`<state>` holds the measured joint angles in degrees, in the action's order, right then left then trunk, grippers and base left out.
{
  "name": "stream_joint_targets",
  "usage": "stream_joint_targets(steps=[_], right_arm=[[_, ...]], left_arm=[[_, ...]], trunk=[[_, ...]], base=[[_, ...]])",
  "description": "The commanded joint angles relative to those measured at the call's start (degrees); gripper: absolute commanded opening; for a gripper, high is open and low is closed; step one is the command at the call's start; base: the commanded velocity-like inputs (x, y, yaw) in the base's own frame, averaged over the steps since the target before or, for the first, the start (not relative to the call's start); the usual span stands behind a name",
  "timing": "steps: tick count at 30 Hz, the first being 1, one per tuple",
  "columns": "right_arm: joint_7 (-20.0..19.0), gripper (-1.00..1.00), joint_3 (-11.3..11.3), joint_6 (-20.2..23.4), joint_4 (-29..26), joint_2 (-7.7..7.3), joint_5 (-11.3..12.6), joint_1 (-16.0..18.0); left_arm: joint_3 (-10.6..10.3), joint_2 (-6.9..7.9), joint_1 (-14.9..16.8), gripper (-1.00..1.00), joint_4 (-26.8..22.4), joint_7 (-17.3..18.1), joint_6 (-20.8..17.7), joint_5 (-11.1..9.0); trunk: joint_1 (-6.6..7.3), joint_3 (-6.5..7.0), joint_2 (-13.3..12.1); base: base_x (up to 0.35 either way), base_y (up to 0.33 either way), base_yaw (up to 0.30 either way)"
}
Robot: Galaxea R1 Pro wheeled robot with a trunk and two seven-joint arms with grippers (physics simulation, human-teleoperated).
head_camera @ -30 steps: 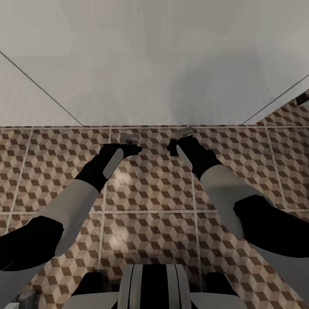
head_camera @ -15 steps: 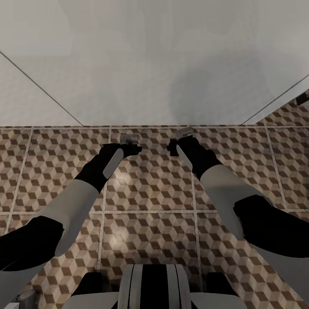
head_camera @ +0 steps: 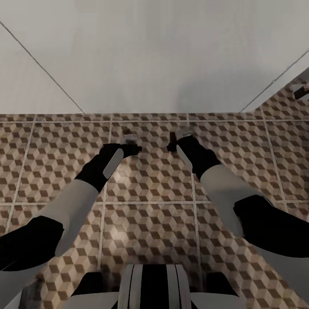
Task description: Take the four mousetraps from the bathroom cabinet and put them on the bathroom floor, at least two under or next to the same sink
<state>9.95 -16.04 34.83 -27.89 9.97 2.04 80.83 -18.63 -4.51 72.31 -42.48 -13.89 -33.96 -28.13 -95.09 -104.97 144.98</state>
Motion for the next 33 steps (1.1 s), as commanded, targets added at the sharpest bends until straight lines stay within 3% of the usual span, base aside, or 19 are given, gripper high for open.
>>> stream_joint_targets(steps=[1,33], right_arm=[[0.33,1.00,-0.33,0.32,-0.06,-0.03,0.22,0.03],[0.33,1.00,-0.37,0.32,-0.06,-0.12,0.16,0.03]], left_arm=[[-0.18,0.03,0.03,1.00,-0.07,-0.53,-0.14,-0.59],[-0.19,-0.04,0.03,1.00,-0.06,-0.53,-0.14,-0.60]], trunk=[[0.04,-0.03,0.01],[0.04,-0.03,0.01]], base=[[-0.306,0.000,0.000],[-0.330,0.000,0.000]])
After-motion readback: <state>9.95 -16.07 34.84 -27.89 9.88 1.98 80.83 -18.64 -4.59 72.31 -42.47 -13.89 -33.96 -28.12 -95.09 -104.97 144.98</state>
